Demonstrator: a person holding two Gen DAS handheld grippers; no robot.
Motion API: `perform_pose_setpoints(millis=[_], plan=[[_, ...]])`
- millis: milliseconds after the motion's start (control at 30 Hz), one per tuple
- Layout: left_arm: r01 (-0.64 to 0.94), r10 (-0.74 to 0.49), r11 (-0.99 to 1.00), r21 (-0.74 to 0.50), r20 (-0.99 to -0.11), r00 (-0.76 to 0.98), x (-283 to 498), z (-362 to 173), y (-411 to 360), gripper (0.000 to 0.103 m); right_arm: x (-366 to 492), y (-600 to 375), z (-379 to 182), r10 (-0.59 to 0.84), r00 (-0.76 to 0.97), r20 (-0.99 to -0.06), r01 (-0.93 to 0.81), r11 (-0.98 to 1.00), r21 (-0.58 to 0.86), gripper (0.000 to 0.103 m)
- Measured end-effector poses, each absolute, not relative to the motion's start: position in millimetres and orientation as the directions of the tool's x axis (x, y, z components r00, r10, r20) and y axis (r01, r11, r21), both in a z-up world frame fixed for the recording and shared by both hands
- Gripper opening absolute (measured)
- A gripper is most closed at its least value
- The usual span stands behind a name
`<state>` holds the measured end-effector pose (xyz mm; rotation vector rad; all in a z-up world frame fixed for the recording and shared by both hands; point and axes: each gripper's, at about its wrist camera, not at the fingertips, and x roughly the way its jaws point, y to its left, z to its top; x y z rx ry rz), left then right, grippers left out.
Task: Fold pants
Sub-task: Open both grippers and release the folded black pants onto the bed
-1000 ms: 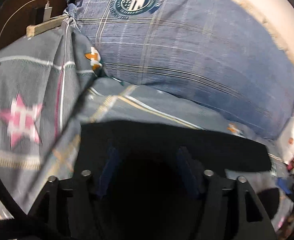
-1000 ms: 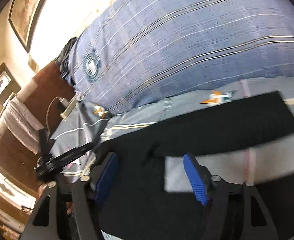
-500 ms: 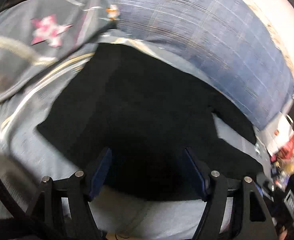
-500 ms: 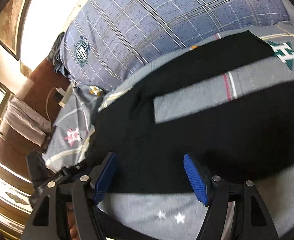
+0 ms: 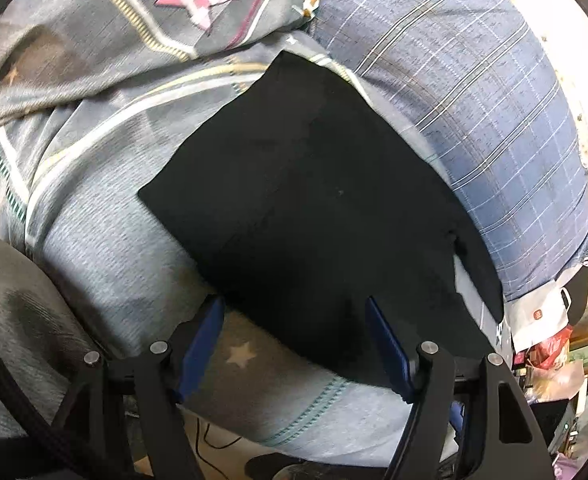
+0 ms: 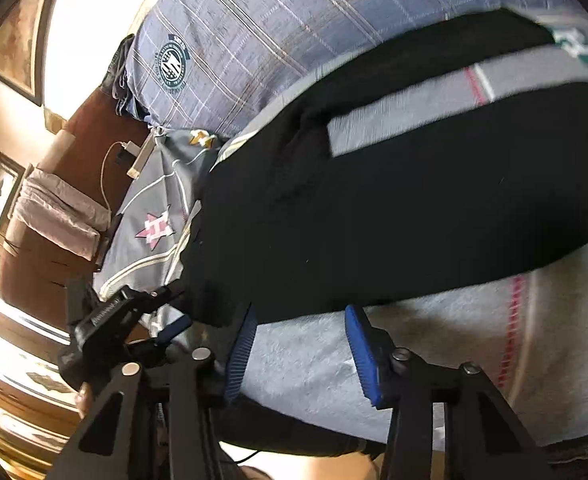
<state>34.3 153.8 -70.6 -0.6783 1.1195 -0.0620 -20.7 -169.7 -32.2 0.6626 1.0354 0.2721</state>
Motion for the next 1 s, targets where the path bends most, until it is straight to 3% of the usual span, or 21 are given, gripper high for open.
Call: perform_pose_setpoints(millis=[233,467,533,567,600,700,867,1000], plan=[[-0.318,-0.449,0.73,-0.605,-0.775,0.444,37,-81,171,0.068,-8,-155,-61,0.554,0.414,-0.722,0.148,0.742,0.654,0.046],[-0.353,-0.434,0.71,-0.609,-0.774,0.462,47,-83,173,0.064,4,-163,-72,0.603,0.451,-0.659,0.201,0.651,0.732,0.045],[-0.369,-0.387,0.732,-0.572,-0.796,0.466,52,-81,174,0.042,7,-163,-73,0.602,0.453,-0.658,0.208,0.646,0.734,0.034],[-0.386,-0.356,0.746,-0.543,-0.814,0.458,54,-81,178,0.018,7,-161,-73,0.582,0.449,-0.678,0.206,0.671,0.712,0.027],[-0.397,-0.354,0.741,-0.542,-0.817,0.454,57,-84,182,0.012,7,-159,-74,0.572,0.448,-0.687,0.205,0.682,0.702,0.021],[-0.425,-0.358,0.705,-0.568,-0.802,0.478,57,-81,191,0.009,7,-157,-75,0.56,0.445,-0.699,0.201,0.698,0.687,0.009],[-0.34,-0.232,0.809,-0.479,-0.792,0.564,55,-37,186,0.008,3,-145,-62,0.551,0.453,-0.701,0.145,0.73,0.668,0.007],[-0.37,-0.213,0.82,-0.437,-0.833,0.511,61,-48,191,0.009,6,-130,-55,0.556,0.441,-0.705,0.077,0.759,0.647,0.007]])
